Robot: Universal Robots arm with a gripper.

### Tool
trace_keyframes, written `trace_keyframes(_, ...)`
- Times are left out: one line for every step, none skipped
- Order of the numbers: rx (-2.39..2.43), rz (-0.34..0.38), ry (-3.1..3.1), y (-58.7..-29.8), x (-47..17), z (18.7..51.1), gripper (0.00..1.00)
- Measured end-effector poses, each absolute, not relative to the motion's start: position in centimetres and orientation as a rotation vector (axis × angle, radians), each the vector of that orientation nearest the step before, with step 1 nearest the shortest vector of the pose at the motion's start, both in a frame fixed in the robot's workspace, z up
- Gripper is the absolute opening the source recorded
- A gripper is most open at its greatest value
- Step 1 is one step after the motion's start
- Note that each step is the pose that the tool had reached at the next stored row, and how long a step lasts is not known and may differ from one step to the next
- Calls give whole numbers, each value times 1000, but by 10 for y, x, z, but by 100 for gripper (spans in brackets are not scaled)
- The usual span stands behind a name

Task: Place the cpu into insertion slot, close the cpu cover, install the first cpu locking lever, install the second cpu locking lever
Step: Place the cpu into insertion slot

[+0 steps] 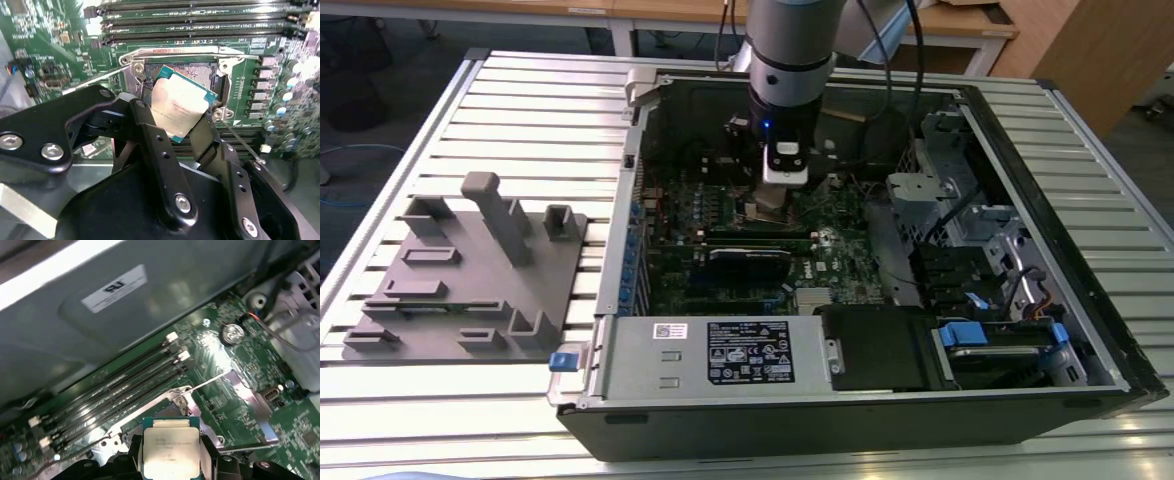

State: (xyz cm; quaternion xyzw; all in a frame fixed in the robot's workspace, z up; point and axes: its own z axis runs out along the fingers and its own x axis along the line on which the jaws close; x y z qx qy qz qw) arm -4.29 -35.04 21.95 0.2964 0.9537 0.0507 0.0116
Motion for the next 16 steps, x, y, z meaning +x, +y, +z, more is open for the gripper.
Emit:
trace_keyframes(951,158,2965,-350,-43,219,54)
trace_keyframes(977,157,2955,-350,-43,219,54)
trace_keyframes(1003,157,2946,-350,-43,219,54)
trace_keyframes(1030,157,2936,-350,-43,219,54)
trace_keyframes(1055,156,2926,-350,-43,219,54)
trace_keyframes(1079,156,2916,-350,-43,219,54)
trace_keyframes(1093,155,2910,-350,-43,219,54)
trace_keyframes(1096,155,2909,-350,-43,219,54)
trace_keyframes(1096,155,2909,-350,-43,218,54)
trace_keyframes(1096,155,2909,-350,-43,218,54)
trace_keyframes(1097,155,2909,-350,-43,218,54)
trace_keyframes(1098,155,2908,-350,-43,218,54)
trace_keyframes(1098,155,2908,-350,-43,218,54)
trace_keyframes(1099,155,2908,-350,-43,219,54)
trace_keyframes(1100,155,2908,-350,-43,219,54)
trace_keyframes(1100,155,2907,-350,-43,219,54)
